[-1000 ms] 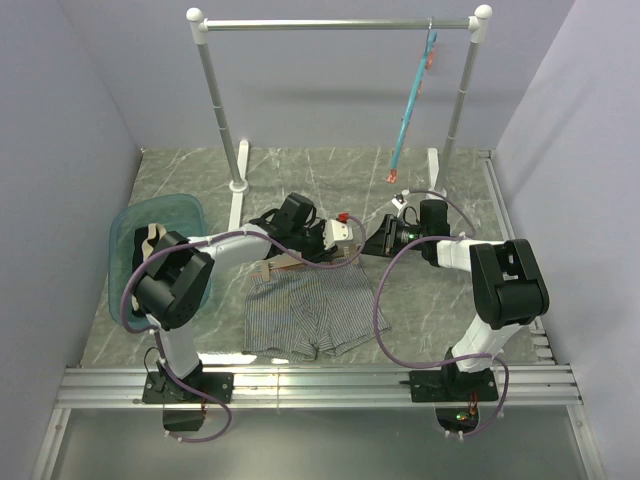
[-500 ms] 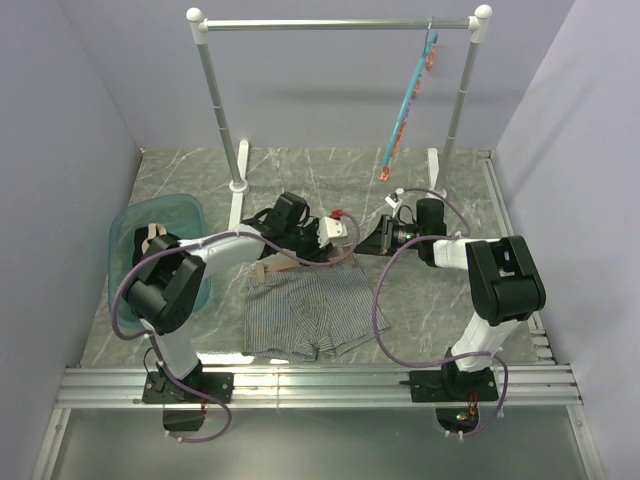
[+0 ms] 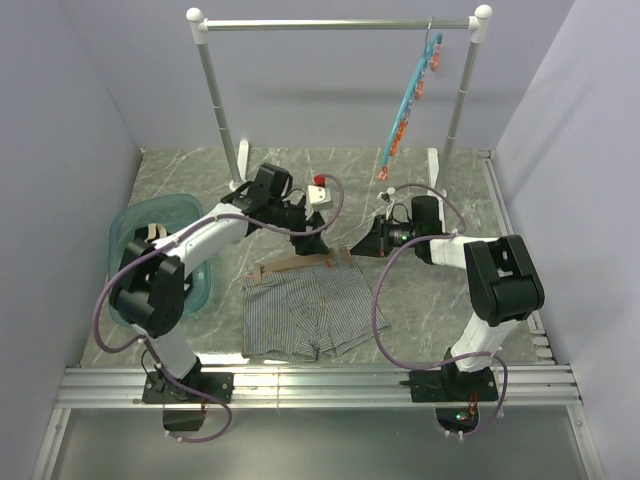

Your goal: Clip the underwear to the hanger

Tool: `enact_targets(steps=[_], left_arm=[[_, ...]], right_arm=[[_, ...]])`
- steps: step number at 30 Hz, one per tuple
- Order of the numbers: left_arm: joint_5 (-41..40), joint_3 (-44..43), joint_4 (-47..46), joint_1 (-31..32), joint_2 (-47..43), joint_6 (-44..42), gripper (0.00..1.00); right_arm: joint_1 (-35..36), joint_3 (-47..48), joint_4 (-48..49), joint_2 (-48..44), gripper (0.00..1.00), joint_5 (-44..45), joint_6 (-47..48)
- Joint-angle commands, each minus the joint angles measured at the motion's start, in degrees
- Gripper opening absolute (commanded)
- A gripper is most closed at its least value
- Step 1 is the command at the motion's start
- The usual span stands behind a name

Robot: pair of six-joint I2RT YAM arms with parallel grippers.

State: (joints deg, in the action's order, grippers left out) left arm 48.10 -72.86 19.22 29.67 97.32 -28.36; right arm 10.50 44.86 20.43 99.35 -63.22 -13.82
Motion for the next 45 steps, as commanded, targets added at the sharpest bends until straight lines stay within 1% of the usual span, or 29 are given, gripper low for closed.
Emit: enact_targets(steps=[1, 4, 8, 12, 17, 21, 25, 27, 28, 31, 34, 35, 37, 38, 39, 40, 42, 43, 44, 45], left_arm=[[6.5, -4.9, 4.7, 0.2, 3.6, 2.0, 0.78], [9.6, -9.7, 8.8, 0.4, 7.9, 1.3, 0.79], [10.1, -16.2, 12.8, 0.6, 13.6, 0.2, 0.79], [10.3, -17.8, 13.6, 0.7, 15.4, -2.0, 0.8], [11.1, -20.7, 16.7, 1.4, 18.4, -3.4, 0.76], [11.1, -20.3, 15.5, 2.0, 19.2, -1.9, 0.75], [10.5, -20.9, 16.4, 2.8, 20.4, -2.3, 0.72], [10.4, -21.0, 15.5, 2.9, 20.6, -1.5, 0.7], [10.5, -21.2, 15.4, 2.9, 20.9, -1.3, 0.65], [11.2, -21.9, 16.2, 3.0, 21.6, -1.1, 0.54], [11.7, -22.2, 17.0, 3.0, 22.0, -1.5, 0.48], [11.8, -22.2, 16.9, 3.0, 22.0, -1.4, 0.43], [12.2, -21.8, 16.4, 3.0, 21.9, -0.8, 0.37], [12.4, -21.7, 16.2, 3.0, 21.9, -0.7, 0.3], [12.5, -21.7, 16.3, 3.0, 21.9, -0.8, 0.27], [12.8, -21.6, 16.1, 3.1, 21.8, -0.6, 0.19], [12.5, -21.6, 16.2, 3.1, 21.9, -0.3, 0.12], [12.5, -21.6, 16.2, 3.0, 21.8, -0.3, 0.03], [12.5, -21.5, 15.9, 2.9, 21.9, 0.0, 0.0], [12.5, -21.3, 15.8, 2.9, 21.8, -0.2, 0.0]], right_arm=[[0.9, 3.2, -2.7, -1.2, 0.0, -0.9, 6.3], [0.9, 3.4, -3.4, -1.8, 0.0, -1.2, 6.9], [1.2, 3.7, -4.3, -2.8, 0.0, -1.4, 7.3], [1.6, 3.7, -4.7, -3.4, 0.0, -1.4, 7.5], [1.9, 4.1, -5.5, -3.8, 0.0, -1.2, 7.8], [2.2, 4.4, -5.9, -4.0, 0.0, -0.9, 7.9], [2.2, 4.5, -6.4, -4.1, 0.0, -0.9, 7.8], [2.3, 4.7, -7.1, -4.3, 0.0, -0.9, 8.5], [2.4, 4.8, -7.5, -4.5, 0.0, -0.9, 8.9], [2.5, 4.6, -7.5, -4.7, 0.0, -0.8, 8.8], [2.5, 4.5, -7.6, -4.7, 0.0, -0.7, 8.9], [2.5, 4.6, -7.7, -4.7, 0.0, -0.7, 9.0], [2.5, 4.6, -8.2, -4.8, 0.0, -0.5, 9.5], [2.5, 4.7, -8.5, -4.7, 0.0, -0.5, 9.7], [2.6, 4.8, -8.6, -4.7, 0.0, -0.4, 9.9], [2.5, 4.7, -8.7, -4.7, 0.0, -0.4, 9.9], [2.6, 4.6, -8.8, -4.8, 0.0, -0.2, 10.1], [2.5, 4.7, -8.9, -4.8, 0.0, -0.1, 10.2], [2.5, 4.7, -9.2, -4.7, 0.0, -0.1, 10.4], [2.5, 4.7, -9.5, -4.8, 0.0, -0.1, 10.7]])
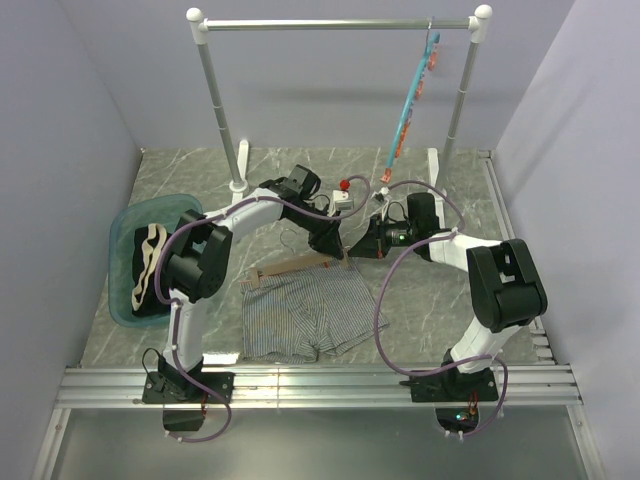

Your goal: Clip the underwear to the hanger

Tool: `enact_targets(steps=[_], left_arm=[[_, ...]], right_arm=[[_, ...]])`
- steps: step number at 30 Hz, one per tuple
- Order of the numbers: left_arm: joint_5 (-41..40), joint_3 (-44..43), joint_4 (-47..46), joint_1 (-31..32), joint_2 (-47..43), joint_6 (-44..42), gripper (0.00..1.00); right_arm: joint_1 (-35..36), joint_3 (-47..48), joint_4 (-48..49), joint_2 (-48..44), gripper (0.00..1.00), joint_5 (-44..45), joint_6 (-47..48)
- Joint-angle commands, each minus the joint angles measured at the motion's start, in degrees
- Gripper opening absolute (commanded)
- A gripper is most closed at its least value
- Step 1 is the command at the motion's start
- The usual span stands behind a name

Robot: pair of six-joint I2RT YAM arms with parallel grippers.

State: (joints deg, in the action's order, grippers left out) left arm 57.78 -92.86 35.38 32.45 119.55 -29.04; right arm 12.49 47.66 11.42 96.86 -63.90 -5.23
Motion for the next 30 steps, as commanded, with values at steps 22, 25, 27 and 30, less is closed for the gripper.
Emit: enact_targets(steps=[22, 25, 27, 30], left_arm=[[3.4, -3.9, 0.7, -1.0, -0.5, 1.8, 0.51], [3.4, -4.3, 1.0, -0.9, -0.2, 1.8, 0.49], [3.1, -4.6, 1.1, -1.0, 0.1, 1.8, 0.48], [2.8, -5.1, 2.3, -0.9, 0.9, 1.3, 0.51]], right_arm=[[0.7, 1.6, -2.0, -3.1, 0.0, 0.7, 4.2], [0.7, 1.5, -2.3, -3.3, 0.0, 0.6, 4.5], [0.8, 1.3, -2.0, -3.3, 0.0, 0.6, 4.4], [0.8, 1.1, -1.7, -3.5, 0.0, 0.4, 3.9]])
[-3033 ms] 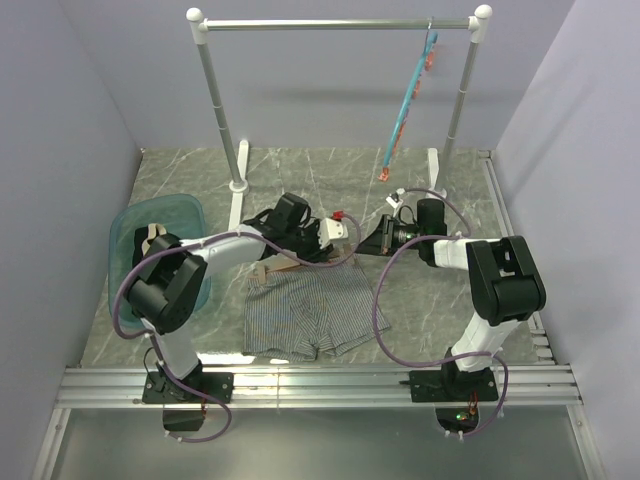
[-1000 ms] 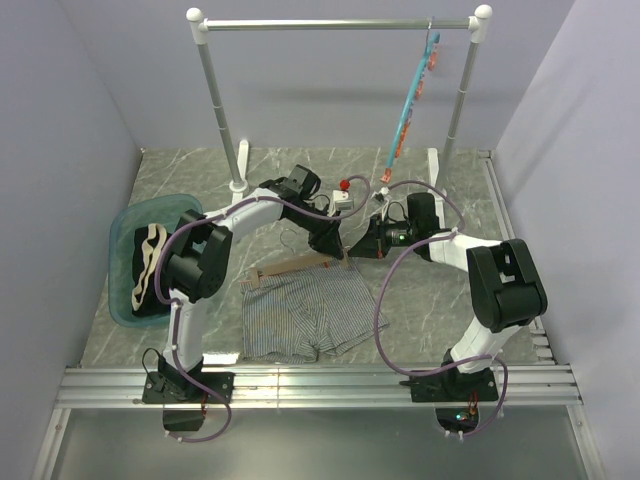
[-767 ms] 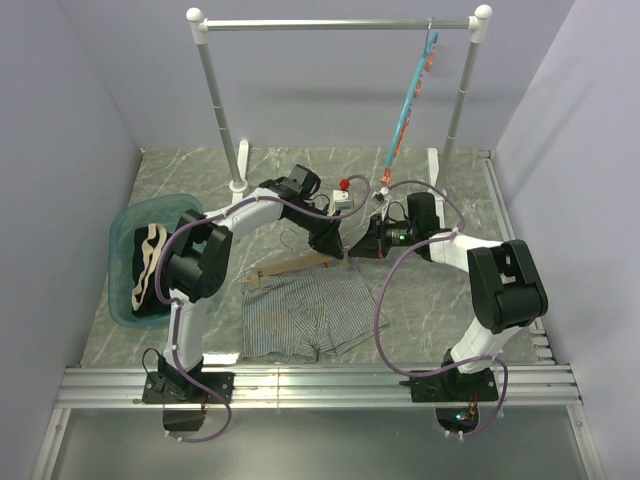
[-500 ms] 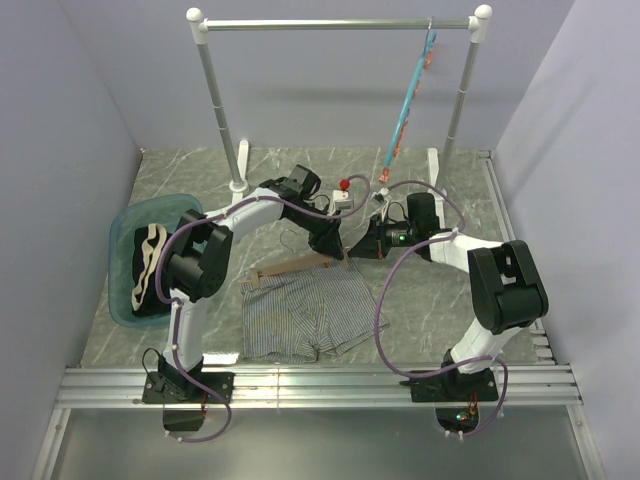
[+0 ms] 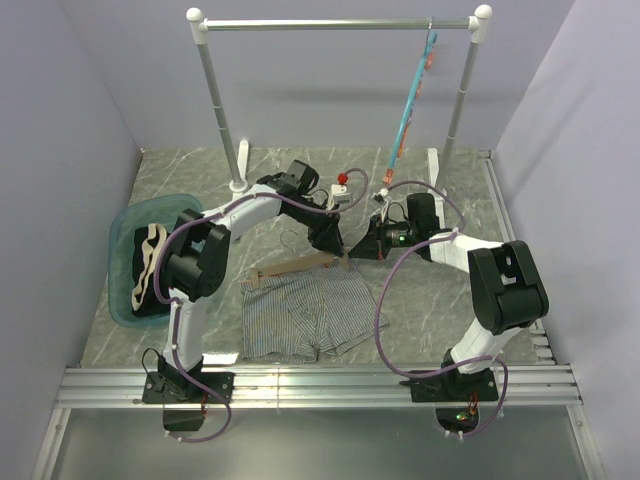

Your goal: Clip the underwear to the hanger

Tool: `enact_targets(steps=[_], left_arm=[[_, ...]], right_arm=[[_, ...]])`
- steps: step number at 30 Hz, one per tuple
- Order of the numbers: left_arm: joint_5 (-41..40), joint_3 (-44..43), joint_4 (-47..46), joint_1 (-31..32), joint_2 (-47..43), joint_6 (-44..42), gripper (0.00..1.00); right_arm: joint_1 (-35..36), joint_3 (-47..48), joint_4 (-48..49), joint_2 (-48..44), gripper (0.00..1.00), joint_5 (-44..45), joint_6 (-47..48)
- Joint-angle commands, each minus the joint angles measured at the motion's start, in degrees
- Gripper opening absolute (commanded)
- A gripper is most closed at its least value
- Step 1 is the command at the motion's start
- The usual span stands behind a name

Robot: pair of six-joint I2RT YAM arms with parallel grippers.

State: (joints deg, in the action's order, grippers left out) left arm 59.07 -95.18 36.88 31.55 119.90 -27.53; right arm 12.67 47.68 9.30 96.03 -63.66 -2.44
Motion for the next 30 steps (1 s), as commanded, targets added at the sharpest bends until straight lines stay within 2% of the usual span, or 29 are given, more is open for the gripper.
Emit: enact_targets(steps=[1, 4, 13, 15, 16, 19, 21, 24, 26, 27, 29, 30], left_arm=[[1.4, -2.8, 1.3, -0.1, 0.7, -0.5, 0.54], [1.4, -2.8, 1.3, -0.1, 0.9, -0.5, 0.55], [0.9, -4.5, 4.2, 0.0, 2.9, -1.5, 0.51], [0.8, -5.1, 5.0, 0.1, 3.1, -2.3, 0.46], [0.8, -5.0, 4.5, 0.0, 3.2, -1.9, 0.37], [1.2, -4.3, 2.4, -0.3, 2.8, -0.4, 0.23], [1.7, -4.6, 2.4, -0.4, 2.8, -0.5, 0.2], [2.7, -4.3, 2.7, -0.8, 2.8, -0.8, 0.01], [3.1, -3.4, 0.9, -1.1, 2.4, 0.4, 0.0], [3.6, -2.9, 0.6, -1.4, 2.3, 0.7, 0.0], [4.1, -3.0, 0.7, -2.2, 2.5, 1.0, 0.0], [4.3, -3.5, 0.8, -2.5, 2.6, 1.1, 0.0]], right_arm=[[0.6, 1.2, 0.4, -2.8, 0.0, 0.1, 1.2], [0.6, 1.6, -0.1, -2.7, 0.0, 0.1, 1.4], [0.5, 1.1, 0.9, -2.8, 0.0, 0.1, 0.7], [0.6, 1.4, 0.4, -2.9, 0.0, 0.0, 0.9], [0.5, 1.5, 0.3, -2.9, 0.0, 0.0, 1.0], [0.6, 1.5, 0.2, -2.8, 0.0, 0.2, 1.2], [0.5, 1.3, -0.1, -2.8, 0.0, 0.2, 1.4], [0.6, 1.1, -0.4, -2.9, 0.0, 0.5, 1.7], [0.6, 1.0, -0.6, -3.0, 0.0, 0.4, 1.7], [0.6, 1.0, -0.7, -3.0, 0.06, 1.1, 1.6], [0.3, 1.1, -1.4, -3.0, 0.29, 2.1, 0.9], [0.3, 0.9, -2.3, -3.2, 0.37, 2.7, 0.7]])
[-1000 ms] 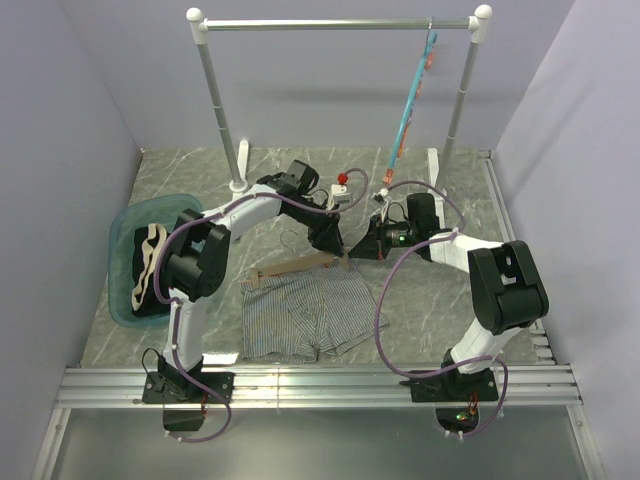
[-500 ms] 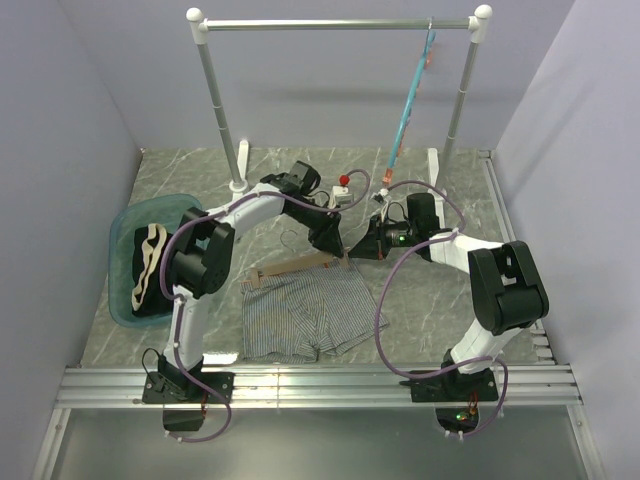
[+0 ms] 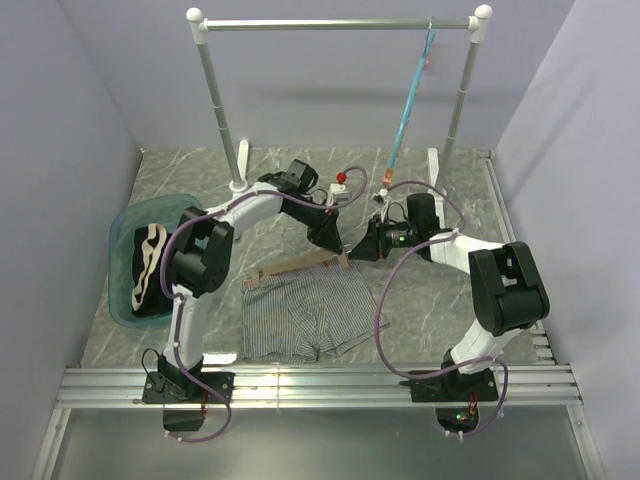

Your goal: Clip the underwear to the hanger

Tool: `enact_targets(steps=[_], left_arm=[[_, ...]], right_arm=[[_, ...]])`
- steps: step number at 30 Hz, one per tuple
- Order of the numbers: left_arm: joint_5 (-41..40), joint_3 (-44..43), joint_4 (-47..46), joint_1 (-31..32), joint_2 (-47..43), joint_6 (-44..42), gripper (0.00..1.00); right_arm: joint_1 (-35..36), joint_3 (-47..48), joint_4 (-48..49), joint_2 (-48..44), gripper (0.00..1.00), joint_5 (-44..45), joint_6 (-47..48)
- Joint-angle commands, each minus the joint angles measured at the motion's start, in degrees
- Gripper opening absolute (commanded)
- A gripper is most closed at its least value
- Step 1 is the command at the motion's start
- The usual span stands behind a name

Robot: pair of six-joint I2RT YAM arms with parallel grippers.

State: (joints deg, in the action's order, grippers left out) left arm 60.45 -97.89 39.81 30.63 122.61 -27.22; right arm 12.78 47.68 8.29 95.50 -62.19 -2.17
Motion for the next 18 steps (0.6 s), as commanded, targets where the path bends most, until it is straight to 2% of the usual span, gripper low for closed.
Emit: enact_targets(steps=[1, 2, 4, 7, 11, 15, 18], left_arm=[[2.9, -1.1, -2.3, -2.0, 0.0, 1.0, 0.0], [2.6, -1.2, -2.5, -2.7, 0.0, 1.5, 0.0], [2.0, -1.1, -4.5, -3.3, -0.5, 2.8, 0.0], [1.4, -0.4, -6.7, -3.9, -1.1, 4.0, 0.0], [0.7, -0.1, -7.2, -4.1, -0.7, 4.5, 0.0], [0.6, 0.5, -8.7, -4.0, -0.6, 5.4, 0.0], [0.5, 0.0, -8.5, -4.0, -0.4, 5.4, 0.0]], right_arm=[[-0.1, 0.3, -1.5, -3.0, 0.46, 2.3, 0.3], [-0.6, -0.4, -1.0, -3.2, 0.54, 2.8, -0.3], [-2.0, -2.0, 0.1, -3.7, 0.55, 2.5, -3.2], [-2.6, -4.3, 1.9, -4.7, 0.55, 4.3, -8.1], [-1.5, -5.9, 4.1, -4.8, 0.51, 13.4, -16.5], [0.4, -5.1, 4.4, -3.0, 0.53, 23.0, -19.8], [1.5, -2.2, 2.8, 0.3, 0.55, 26.6, -21.9]])
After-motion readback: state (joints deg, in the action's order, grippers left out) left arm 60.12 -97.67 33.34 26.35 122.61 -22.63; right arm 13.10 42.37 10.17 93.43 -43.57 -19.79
